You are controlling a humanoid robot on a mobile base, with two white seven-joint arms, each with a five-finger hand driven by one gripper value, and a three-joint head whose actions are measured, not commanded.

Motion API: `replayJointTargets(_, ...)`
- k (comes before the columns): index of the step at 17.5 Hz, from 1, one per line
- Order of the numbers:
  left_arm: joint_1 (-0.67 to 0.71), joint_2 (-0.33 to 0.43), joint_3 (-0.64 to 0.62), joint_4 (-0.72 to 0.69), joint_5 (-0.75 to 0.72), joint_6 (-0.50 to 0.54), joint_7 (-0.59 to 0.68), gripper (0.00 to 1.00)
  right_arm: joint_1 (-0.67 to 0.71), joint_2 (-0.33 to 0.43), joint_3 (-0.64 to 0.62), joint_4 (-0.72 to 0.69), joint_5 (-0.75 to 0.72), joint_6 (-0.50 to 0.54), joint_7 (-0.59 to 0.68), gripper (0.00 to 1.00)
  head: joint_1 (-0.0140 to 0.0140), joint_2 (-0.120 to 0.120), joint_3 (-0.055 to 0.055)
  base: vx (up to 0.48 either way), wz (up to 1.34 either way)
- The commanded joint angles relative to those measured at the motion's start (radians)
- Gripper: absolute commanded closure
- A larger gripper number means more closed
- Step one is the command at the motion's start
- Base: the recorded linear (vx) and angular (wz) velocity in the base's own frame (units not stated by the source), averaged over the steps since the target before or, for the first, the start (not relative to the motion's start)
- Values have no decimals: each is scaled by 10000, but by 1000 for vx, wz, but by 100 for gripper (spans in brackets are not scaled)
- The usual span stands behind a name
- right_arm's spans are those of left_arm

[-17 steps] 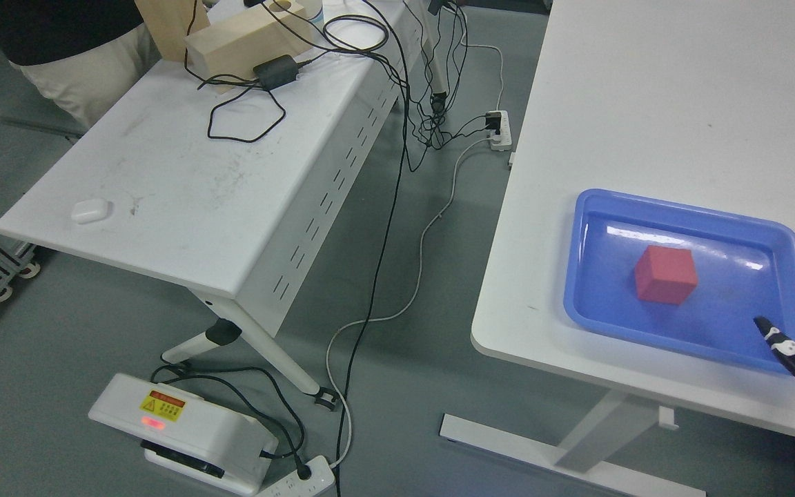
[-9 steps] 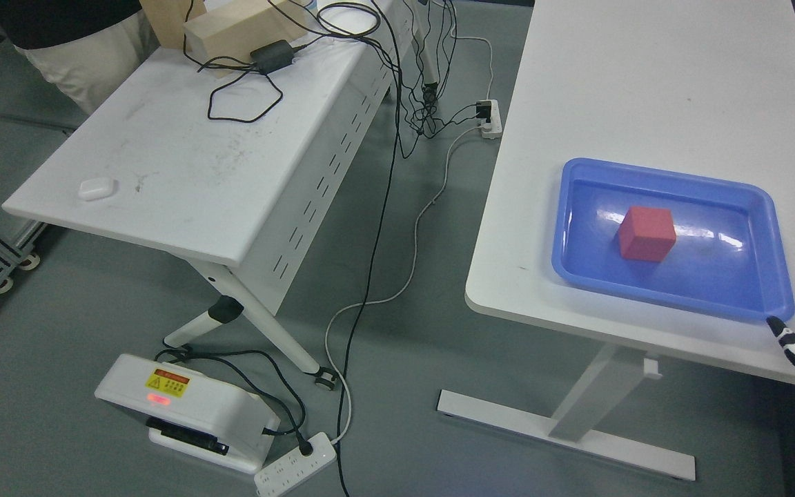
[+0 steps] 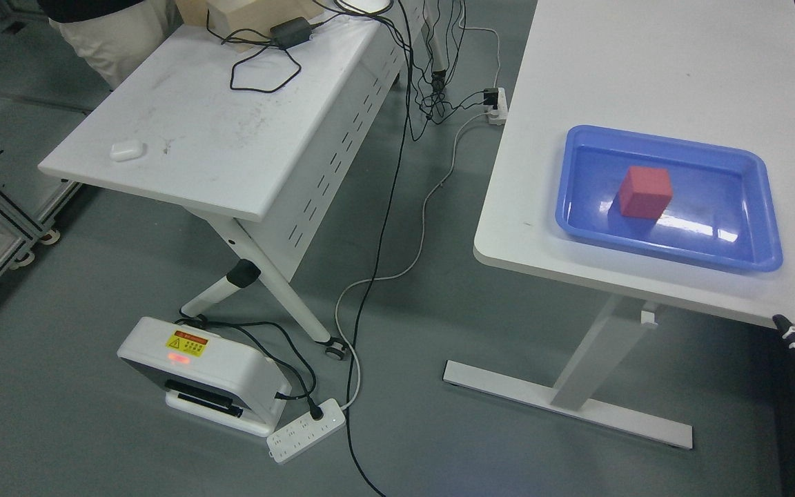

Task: Pick pink block from left shelf to tray
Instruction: 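Withdraw the right hand from the blue tray toward the robot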

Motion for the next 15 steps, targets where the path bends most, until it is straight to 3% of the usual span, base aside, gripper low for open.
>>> replayJointTargets(1, 90, 175, 0, 0, -15, -8, -6, 0, -71, -167, -46, 12, 89, 20, 7, 0, 0, 0, 0, -110, 41)
replayJointTargets(15, 90, 175, 0, 0, -15, -8, -6, 0, -147, -167, -30, 58, 89, 81, 7, 0, 0, 0, 0, -17, -29)
